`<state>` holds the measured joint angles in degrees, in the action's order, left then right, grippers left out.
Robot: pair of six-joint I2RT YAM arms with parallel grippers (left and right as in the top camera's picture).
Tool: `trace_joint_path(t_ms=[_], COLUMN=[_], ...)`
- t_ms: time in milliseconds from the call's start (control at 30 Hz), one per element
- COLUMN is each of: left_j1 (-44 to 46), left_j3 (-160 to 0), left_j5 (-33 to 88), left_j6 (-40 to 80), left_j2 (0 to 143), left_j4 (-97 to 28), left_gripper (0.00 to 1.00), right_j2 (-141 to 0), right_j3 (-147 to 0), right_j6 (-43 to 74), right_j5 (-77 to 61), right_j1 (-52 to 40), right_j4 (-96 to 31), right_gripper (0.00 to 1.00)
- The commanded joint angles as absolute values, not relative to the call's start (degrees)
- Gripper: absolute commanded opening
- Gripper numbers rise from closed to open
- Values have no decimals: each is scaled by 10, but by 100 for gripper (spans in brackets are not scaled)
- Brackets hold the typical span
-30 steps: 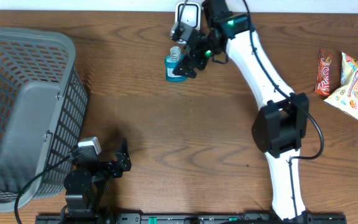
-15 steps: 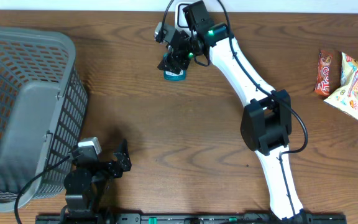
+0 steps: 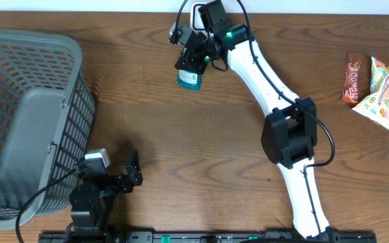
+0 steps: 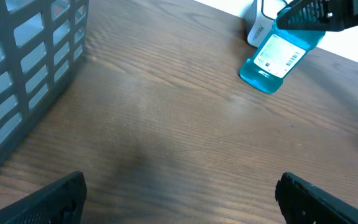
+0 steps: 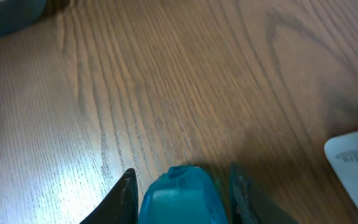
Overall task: Scan the item barcode
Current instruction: 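Hold the bottle label in front of the scanner window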
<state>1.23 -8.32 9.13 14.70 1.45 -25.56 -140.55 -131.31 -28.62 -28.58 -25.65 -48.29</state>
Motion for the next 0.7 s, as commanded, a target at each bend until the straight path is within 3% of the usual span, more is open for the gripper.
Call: trace_joint_path(t_ms=[0, 233, 500, 667], left_j1=[14, 14, 14, 14], left_j3=[-75, -75, -75, -75], left_j5=[98, 98, 98, 98], left_j6=[140, 140, 140, 140], left_j2=[15, 15, 15, 15], left_j4=[-265, -265, -265, -265], left_gripper=[98, 98, 98, 98], right_j2=[-1391, -1286, -1258, -1258], right_j3=[-1312, -1314, -1314, -1314], right_j6=[-207, -15, -18, -120], right_j5=[-260, -192, -312, -397], right_j1=[-251, -231, -219, -216], right_j4=[-516, -648, -808, -890], right_gripper=[1, 1, 1, 1])
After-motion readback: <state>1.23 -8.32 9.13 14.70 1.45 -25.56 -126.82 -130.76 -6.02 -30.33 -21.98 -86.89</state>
